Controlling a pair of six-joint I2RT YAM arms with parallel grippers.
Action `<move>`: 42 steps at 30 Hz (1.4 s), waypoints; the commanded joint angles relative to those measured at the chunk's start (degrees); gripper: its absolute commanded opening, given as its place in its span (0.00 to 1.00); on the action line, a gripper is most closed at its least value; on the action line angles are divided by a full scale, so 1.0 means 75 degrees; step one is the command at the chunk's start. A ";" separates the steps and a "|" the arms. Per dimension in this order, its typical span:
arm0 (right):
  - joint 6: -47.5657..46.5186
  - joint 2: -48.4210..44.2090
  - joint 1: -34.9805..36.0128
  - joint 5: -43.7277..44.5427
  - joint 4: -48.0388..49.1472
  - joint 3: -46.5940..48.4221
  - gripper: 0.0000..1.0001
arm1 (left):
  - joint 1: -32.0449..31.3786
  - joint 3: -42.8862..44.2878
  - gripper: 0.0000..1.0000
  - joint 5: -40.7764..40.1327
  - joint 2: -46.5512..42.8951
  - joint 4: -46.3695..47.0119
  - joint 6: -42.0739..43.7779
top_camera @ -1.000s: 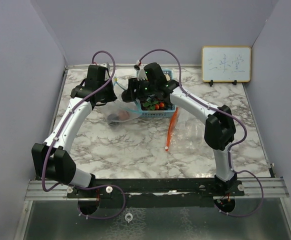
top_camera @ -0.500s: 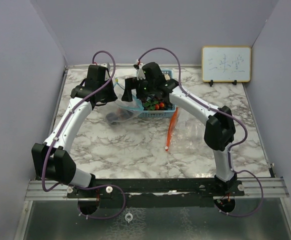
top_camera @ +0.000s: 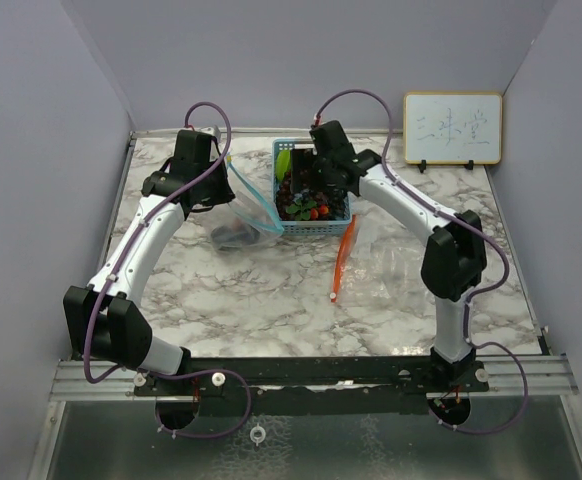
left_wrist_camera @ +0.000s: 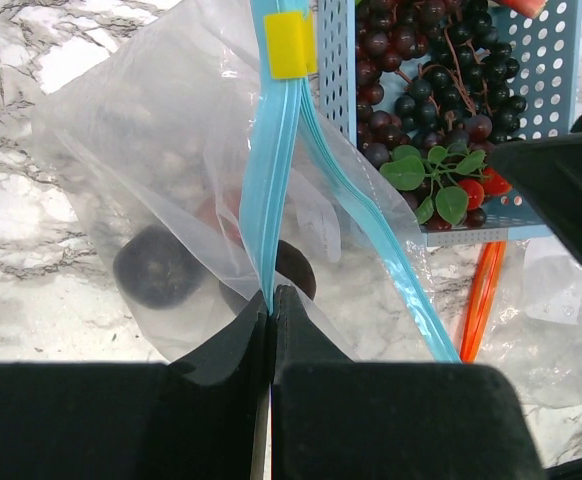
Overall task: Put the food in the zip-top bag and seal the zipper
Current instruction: Pick up the fake fruit from the bin.
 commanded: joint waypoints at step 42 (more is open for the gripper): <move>-0.1162 -0.0047 0.0082 0.0144 -0.0928 0.0465 0.02 | 0.0021 -0.0126 0.00 0.0081 -0.0215 0.0170 -0.0028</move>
